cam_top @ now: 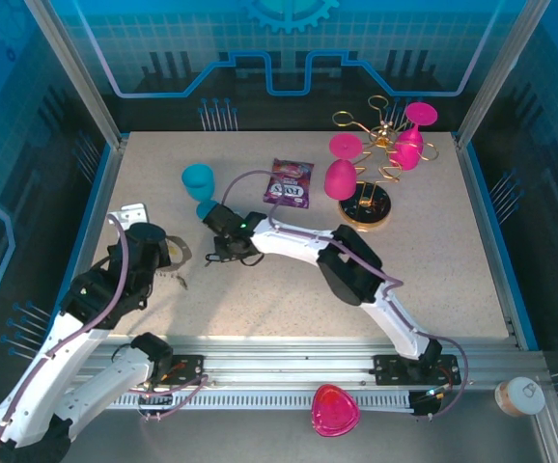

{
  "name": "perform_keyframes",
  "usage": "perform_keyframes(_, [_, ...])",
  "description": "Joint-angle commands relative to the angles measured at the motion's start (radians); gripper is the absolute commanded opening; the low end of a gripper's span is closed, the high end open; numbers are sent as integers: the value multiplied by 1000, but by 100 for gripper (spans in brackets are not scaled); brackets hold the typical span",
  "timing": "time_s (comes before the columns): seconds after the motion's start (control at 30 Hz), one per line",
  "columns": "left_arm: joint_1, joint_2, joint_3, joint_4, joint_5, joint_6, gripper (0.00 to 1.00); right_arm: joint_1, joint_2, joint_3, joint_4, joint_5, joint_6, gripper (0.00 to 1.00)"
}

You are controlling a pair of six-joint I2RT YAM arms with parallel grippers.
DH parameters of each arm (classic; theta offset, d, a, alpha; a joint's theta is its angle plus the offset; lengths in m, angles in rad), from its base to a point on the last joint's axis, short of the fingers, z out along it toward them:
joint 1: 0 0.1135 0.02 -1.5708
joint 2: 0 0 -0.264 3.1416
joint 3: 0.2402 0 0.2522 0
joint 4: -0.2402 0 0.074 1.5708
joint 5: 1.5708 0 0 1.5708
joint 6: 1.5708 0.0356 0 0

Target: Put the keys on the keyring

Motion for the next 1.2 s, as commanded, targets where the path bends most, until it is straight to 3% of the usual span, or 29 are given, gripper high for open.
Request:
perform_keyframes(0.0, [7, -27, -19, 4, 6, -2, 0, -65, -150, -152, 239, -162, -305, 27])
perform_keyframes(0.23, [8, -52, -49, -1, 34, 7, 0, -168, -282, -455, 516, -516, -888, 32])
perform_keyframes(0.4, [7, -75, -70, 2, 46, 1, 0, -173, -274, -492, 504, -581, -1226, 33])
perform_keyframes(0.77, [7, -82, -87, 5, 52, -9, 0, -132, -139, -317, 327, -541, -1430, 32])
perform_keyframes(1.17, [7, -82, -91, 7, 52, -18, 0, -100, -38, -167, 198, -492, -1476, 32])
